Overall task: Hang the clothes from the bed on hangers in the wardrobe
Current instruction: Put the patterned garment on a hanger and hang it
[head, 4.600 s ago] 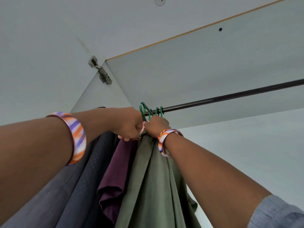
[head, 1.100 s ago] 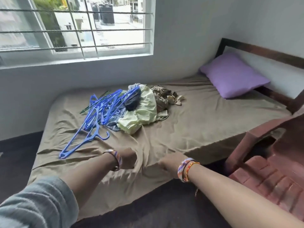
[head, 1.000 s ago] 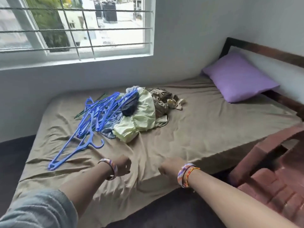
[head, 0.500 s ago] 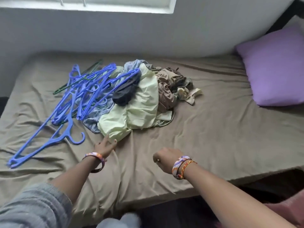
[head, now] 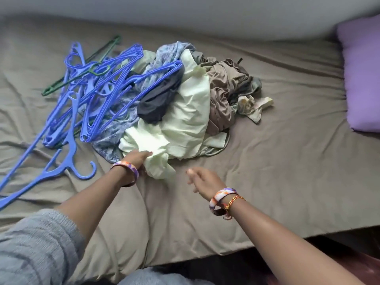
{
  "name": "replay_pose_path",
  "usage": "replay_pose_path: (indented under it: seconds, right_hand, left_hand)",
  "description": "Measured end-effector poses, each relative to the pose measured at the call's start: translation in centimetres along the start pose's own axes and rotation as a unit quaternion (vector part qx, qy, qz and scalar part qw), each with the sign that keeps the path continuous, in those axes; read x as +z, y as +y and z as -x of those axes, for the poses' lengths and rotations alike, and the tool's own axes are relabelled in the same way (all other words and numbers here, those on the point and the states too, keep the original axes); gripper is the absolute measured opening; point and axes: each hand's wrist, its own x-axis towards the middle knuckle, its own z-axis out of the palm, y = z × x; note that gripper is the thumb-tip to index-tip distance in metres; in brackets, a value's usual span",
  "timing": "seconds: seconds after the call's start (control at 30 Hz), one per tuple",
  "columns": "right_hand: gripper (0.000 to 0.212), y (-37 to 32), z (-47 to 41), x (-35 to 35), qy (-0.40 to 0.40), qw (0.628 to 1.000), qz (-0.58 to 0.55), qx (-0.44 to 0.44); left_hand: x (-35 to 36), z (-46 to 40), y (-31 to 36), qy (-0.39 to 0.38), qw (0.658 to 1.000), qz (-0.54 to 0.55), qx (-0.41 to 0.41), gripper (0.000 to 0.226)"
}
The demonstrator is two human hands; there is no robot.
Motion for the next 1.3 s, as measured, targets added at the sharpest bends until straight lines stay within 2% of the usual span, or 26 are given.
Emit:
replay_pose_path:
  seconds: [0.07, 0.13, 0.2, 0.23, 0.27, 0.3, 0.33, 0.4, 0.47, 0.5, 0.57, 0.63, 0.7, 0.8, 0.87, 0.93, 1.0, 1.03, 1.07, 1.1, 1.13, 1.17, 1.2, 1.23, 1.27, 1.3]
  right_hand:
    - [0.022, -0.9, -0.8, -0.7, 0.052, 0.974, -0.202, 0.083]
    - [0.031, -1.5, -1.6, -1.8, 0.026, 0.919, -0.370, 0.130]
    - [0.056, -1.8, -2.4, -2.6, -0.004, 0.912, -0.397, 0.105]
    - [0.067, -2.0, -2.5, -2.6, -0.019, 0.914, -0.397, 0.089]
    - [0.068, -2.2, -2.5, -2.3, -0.036, 0.912, -0.403, 0.072]
    - [0.059, -2.4, -2.5, -2.0, -0.042, 0.911, -0.404, 0.067]
    - [0.049, -2.6, -2.3, -1.6, -0.035, 0.916, -0.393, 0.068]
    - [0.044, -3.0, -1.8, -1.3, 0.003, 0.943, -0.324, 0.079]
    - [0.041, -2.8, -1.5, -1.1, 0.024, 0.964, -0.256, 0.068]
    - [0.037, -2.7, -1.2, -1.1, 0.020, 0.970, -0.233, 0.060]
    - [0.022, -2.1, -0.6, -1.2, -0.017, 0.981, -0.187, 0.050]
    - [0.009, -1.3, 0.1, -1.8, -0.059, 0.986, -0.147, 0.053]
    - [0.013, 0.0, 0.6, -2.4, -0.072, 0.987, -0.130, 0.061]
    - [0.030, 1.3, 1.2, -3.1, -0.036, 0.986, -0.139, 0.084]
    - [0.039, 2.1, 1.5, -2.9, -0.013, 0.991, -0.113, 0.074]
    - [0.044, 2.9, 1.6, -2.5, -0.015, 0.997, -0.015, 0.068]
    - [0.048, 4.0, 1.5, -2.2, -0.025, 0.990, 0.124, 0.066]
    - [0.050, 3.9, 1.7, -2.2, -0.004, 0.986, 0.154, 0.056]
    - [0.050, 3.5, 1.9, -2.6, 0.041, 0.989, 0.137, 0.040]
    - [0.048, 2.6, 2.1, -3.3, 0.102, 0.994, 0.034, 0.030]
    - [0.048, 1.3, 2.3, -4.1, 0.144, 0.979, -0.138, 0.040]
    - [0.052, 0.3, 2.1, -5.1, 0.143, 0.940, -0.305, 0.049]
    - [0.059, -0.7, 1.9, -6.1, 0.100, 0.896, -0.430, 0.055]
    - [0.063, -1.4, 1.8, -6.9, 0.060, 0.857, -0.510, 0.050]
    - [0.062, -2.0, 1.7, -7.5, 0.036, 0.840, -0.539, 0.048]
    - [0.052, -2.4, 1.8, -7.7, 0.014, 0.849, -0.527, 0.041]
  left_hand:
    - [0.8, 3.1, 1.5, -0.117, 0.993, 0.000, 0.003, 0.002]
    - [1.4, 6.4, 2.1, -0.242, 0.962, -0.123, 0.015, 0.011]
    - [2.8, 9.4, 2.0, -0.341, 0.903, -0.259, 0.038, 0.028]
    - [3.5, 10.5, 1.9, -0.381, 0.886, -0.264, 0.031, 0.032]
    - [4.2, 11.2, 1.4, -0.418, 0.875, -0.243, 0.015, 0.032]
    - [4.7, 11.9, 1.4, -0.444, 0.867, -0.227, 0.008, 0.027]
    - [5.0, 11.7, 1.0, -0.455, 0.857, -0.243, 0.015, 0.024]
    - [5.1, 10.7, 0.8, -0.451, 0.810, -0.369, 0.069, 0.029]
    - [4.5, 8.8, 1.1, -0.396, 0.744, -0.516, 0.153, 0.037]
    - [4.0, 7.9, 1.4, -0.350, 0.727, -0.559, 0.190, 0.040]
    - [2.5, 5.7, 2.3, -0.231, 0.738, -0.587, 0.238, 0.049]
    - [0.7, 3.7, 3.3, -0.080, 0.770, -0.569, 0.279, 0.044]
    - [-0.1, 1.8, 4.2, 0.033, 0.797, -0.517, 0.309, 0.052]
    - [0.3, -0.1, 5.2, 0.051, 0.829, -0.493, 0.258, 0.081]
    - [0.9, -1.5, 5.2, 0.047, 0.817, -0.532, 0.217, 0.086]
    - [1.4, -1.7, 5.6, 0.053, 0.800, -0.556, 0.220, 0.065]
    - [2.4, 0.2, 6.5, 0.061, 0.814, -0.514, 0.264, 0.040]
    - [3.1, 1.7, 6.8, 0.064, 0.827, -0.479, 0.286, 0.040]
    - [3.9, 3.7, 7.2, 0.058, 0.839, -0.439, 0.316, 0.040]
    - [4.7, 5.8, 7.4, 0.035, 0.846, -0.396, 0.355, 0.041]
    - [5.4, 7.8, 7.3, -0.009, 0.846, -0.358, 0.395, 0.043]
    - [5.9, 9.7, 6.9, -0.069, 0.835, -0.338, 0.428, 0.044]
    - [6.6, 11.3, 6.1, -0.132, 0.813, -0.336, 0.457, 0.045]
    - [7.2, 12.6, 5.1, -0.185, 0.782, -0.349, 0.481, 0.044]
    - [7.8, 13.7, 4.0, -0.226, 0.757, -0.364, 0.493, 0.045]
    - [8.3, 14.6, 2.7, -0.262, 0.745, -0.374, 0.487, 0.047]
